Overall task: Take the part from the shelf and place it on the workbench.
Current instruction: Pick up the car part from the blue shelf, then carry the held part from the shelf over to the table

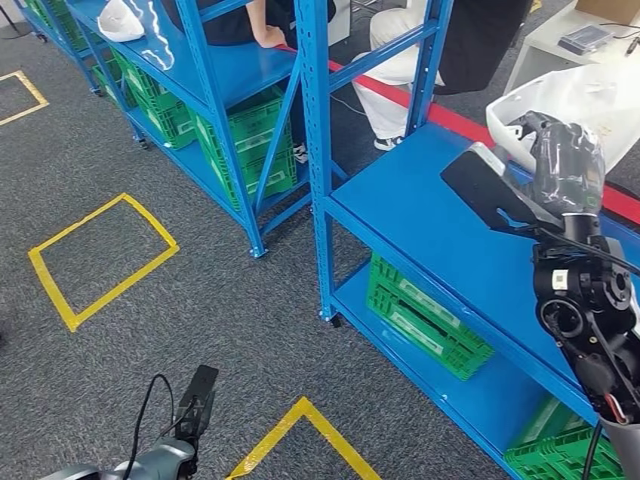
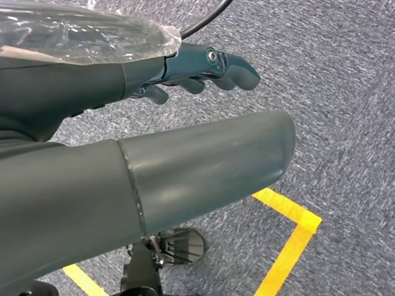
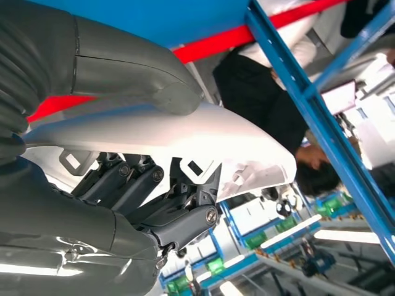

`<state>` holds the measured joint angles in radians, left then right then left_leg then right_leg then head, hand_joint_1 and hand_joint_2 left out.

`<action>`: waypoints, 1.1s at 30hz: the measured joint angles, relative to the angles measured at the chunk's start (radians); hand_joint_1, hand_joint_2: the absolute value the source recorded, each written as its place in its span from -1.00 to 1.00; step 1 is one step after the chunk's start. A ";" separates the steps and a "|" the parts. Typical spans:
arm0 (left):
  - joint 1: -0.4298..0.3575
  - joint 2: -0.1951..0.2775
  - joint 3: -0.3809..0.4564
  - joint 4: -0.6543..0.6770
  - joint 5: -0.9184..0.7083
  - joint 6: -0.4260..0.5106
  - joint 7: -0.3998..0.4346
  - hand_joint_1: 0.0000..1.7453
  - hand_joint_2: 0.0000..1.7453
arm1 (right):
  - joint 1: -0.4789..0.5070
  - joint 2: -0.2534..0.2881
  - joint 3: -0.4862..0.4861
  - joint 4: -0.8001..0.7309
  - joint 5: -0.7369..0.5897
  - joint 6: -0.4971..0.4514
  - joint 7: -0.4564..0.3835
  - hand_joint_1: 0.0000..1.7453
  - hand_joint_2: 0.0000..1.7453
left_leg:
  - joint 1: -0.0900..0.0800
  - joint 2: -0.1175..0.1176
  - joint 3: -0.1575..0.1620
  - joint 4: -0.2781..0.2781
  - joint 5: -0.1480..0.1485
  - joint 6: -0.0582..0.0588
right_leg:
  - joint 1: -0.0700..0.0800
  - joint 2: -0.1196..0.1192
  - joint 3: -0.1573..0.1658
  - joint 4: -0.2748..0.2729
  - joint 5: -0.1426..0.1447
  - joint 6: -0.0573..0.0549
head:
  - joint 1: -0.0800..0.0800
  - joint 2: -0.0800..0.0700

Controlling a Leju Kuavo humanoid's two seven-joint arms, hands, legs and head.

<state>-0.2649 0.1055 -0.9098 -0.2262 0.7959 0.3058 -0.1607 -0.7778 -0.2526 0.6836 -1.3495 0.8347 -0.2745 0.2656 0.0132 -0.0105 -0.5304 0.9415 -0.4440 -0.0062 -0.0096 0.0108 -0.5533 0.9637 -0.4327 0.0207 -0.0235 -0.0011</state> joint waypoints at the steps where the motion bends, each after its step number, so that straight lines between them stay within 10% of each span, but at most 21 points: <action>1: 0.001 0.000 0.000 0.000 0.000 0.000 0.000 -1.00 -1.00 | 0.005 -0.001 -0.002 -0.013 0.002 -0.010 -0.002 1.00 1.00 | 0.000 0.000 0.000 0.000 0.000 0.000 | 0.000 0.000 0.000 0.000 0.000 0.000 | 0.000 0.000; 5: 0.003 -0.003 0.000 0.000 0.005 0.001 -0.006 -1.00 -1.00 | 0.040 -0.001 -0.007 -0.084 -0.017 -0.051 -0.007 1.00 1.00 | 0.000 0.000 0.000 0.000 0.000 0.000 | 0.000 0.000 0.000 0.000 0.000 0.000 | 0.000 0.000; 9: 0.009 -0.004 0.000 0.000 0.020 -0.012 -0.036 -1.00 1.00 | 0.070 -0.001 -0.012 -0.151 -0.055 -0.064 -0.030 1.00 1.00 | 0.000 0.000 0.000 0.000 0.000 0.000 | 0.000 0.000 0.000 0.000 0.000 0.000 | 0.000 0.000; 33: 0.019 -0.013 0.000 0.000 0.053 0.006 -0.123 -1.00 1.00 | 0.092 0.000 -0.009 -0.259 -0.250 -0.088 -0.117 1.00 1.00 | -0.002 0.000 -0.003 0.004 -0.002 0.007 | -0.003 -0.001 0.000 -0.003 0.002 0.005 | 0.000 0.000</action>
<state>-0.2462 0.0929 -0.9095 -0.2260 0.8489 0.3116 -0.2841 -0.6855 -0.2525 0.6746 -1.6083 0.5843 -0.3620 0.1486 0.0111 -0.0108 -0.5331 0.9455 -0.4462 0.0010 -0.0130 0.0102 -0.5531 0.9607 -0.4304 0.0253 -0.0238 -0.0011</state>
